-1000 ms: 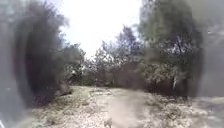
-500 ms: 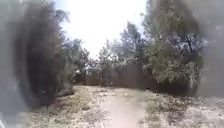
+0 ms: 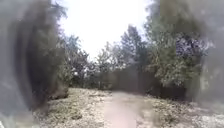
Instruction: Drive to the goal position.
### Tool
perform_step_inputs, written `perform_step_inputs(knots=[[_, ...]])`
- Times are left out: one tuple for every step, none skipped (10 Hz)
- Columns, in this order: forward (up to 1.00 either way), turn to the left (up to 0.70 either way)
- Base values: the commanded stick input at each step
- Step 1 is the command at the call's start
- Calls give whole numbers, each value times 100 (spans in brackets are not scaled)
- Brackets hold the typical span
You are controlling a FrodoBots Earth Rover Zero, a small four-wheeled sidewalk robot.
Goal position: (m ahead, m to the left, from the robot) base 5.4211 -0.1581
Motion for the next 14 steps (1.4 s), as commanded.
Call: perform_step_inputs(knots=[[70,0],[70,0],[70,0],[70,0],[70,0],[70,0],[70,0],[70,0],[70,0],[70,0],[70,0],[70,0],[70,0],[70,0]])
